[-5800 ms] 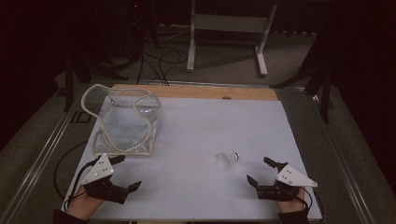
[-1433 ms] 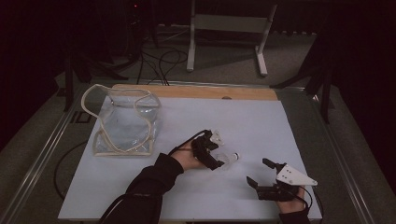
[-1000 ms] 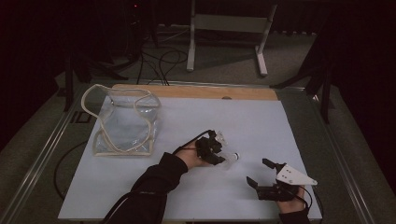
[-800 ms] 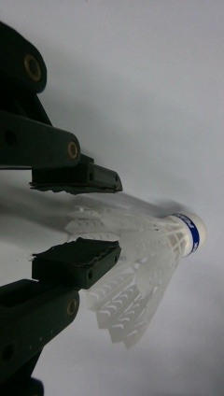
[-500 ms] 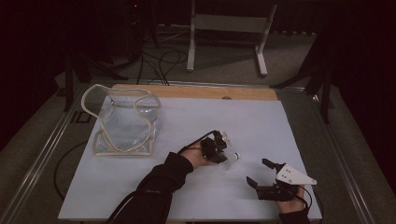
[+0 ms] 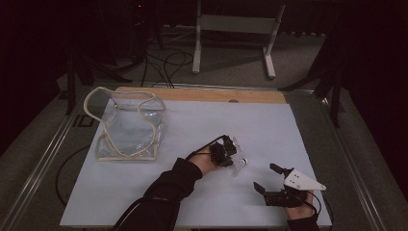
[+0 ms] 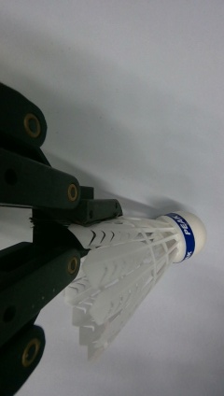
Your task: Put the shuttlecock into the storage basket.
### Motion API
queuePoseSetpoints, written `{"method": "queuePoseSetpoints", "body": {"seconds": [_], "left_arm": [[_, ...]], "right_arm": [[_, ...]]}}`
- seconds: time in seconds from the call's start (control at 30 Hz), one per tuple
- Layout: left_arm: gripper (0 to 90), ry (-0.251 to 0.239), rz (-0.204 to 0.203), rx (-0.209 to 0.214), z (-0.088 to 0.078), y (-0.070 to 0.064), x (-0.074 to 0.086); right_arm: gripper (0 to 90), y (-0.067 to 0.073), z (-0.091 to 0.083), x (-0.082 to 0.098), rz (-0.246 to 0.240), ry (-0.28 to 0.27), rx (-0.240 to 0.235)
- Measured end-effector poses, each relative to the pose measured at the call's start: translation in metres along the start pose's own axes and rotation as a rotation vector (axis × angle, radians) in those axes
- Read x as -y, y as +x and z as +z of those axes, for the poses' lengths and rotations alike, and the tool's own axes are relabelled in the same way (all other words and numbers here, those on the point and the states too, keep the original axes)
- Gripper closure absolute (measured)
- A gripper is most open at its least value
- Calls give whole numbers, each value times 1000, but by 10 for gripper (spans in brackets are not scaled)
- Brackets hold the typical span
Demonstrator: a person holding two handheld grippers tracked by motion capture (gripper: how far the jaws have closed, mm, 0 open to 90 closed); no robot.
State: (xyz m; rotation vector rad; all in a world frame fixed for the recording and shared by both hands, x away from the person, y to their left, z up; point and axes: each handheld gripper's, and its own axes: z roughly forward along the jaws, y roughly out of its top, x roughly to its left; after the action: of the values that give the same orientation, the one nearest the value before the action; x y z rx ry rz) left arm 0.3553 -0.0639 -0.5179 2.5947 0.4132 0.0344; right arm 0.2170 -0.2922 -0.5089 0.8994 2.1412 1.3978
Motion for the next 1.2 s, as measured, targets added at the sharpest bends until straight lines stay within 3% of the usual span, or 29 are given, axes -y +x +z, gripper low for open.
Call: {"method": "queuePoseSetpoints", "body": {"seconds": [0.43, 0.57, 1.0, 1.2], "left_arm": [[900, 27, 29, 9, -11, -7, -2], [900, 23, 20, 10, -16, -7, -3], [900, 28, 24, 25, -44, -11, -1], [900, 28, 46, 20, -60, -15, -1]], "right_arm": [[104, 0, 1, 0, -3, 2, -1], [104, 0, 1, 0, -3, 2, -1], [104, 1, 2, 0, 0, 6, 2], [104, 1, 2, 0, -2, 6, 1]]}}
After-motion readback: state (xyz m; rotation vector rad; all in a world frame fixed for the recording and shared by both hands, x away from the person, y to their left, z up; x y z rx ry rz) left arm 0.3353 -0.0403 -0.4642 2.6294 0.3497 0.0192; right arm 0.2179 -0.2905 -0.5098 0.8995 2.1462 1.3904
